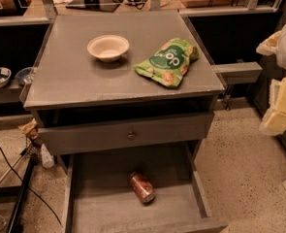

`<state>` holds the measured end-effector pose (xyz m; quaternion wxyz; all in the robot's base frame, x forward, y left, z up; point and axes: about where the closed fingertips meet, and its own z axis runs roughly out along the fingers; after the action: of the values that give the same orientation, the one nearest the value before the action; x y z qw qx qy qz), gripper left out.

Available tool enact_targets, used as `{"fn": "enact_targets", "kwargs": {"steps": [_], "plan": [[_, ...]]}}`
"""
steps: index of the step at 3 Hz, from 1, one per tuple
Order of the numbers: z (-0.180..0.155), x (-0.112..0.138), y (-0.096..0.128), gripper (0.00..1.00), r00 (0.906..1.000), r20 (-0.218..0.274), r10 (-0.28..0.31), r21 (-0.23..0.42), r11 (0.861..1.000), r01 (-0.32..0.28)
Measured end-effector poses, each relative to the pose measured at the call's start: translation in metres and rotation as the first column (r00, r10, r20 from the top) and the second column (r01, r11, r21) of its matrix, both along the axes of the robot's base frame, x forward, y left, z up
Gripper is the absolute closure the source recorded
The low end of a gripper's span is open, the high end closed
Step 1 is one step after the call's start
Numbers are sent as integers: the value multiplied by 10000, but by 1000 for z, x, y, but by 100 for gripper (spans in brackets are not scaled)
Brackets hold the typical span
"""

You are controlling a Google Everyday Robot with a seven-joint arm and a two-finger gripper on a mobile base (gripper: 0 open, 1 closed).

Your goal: Pick coke can from middle drawer and place on counter

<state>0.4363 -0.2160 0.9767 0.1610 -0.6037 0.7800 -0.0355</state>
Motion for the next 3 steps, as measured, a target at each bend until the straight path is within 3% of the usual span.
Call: {"fn": "enact_targets", "kwargs": {"steps": [1, 2, 3], "plan": [[1, -4, 1, 0, 10000, 88, 28, 13, 10000, -28], [-17, -33, 33, 0, 9980, -349, 527, 23, 9986, -526], [-17, -33, 33, 0, 9980, -353, 529, 19, 9986, -528]]}}
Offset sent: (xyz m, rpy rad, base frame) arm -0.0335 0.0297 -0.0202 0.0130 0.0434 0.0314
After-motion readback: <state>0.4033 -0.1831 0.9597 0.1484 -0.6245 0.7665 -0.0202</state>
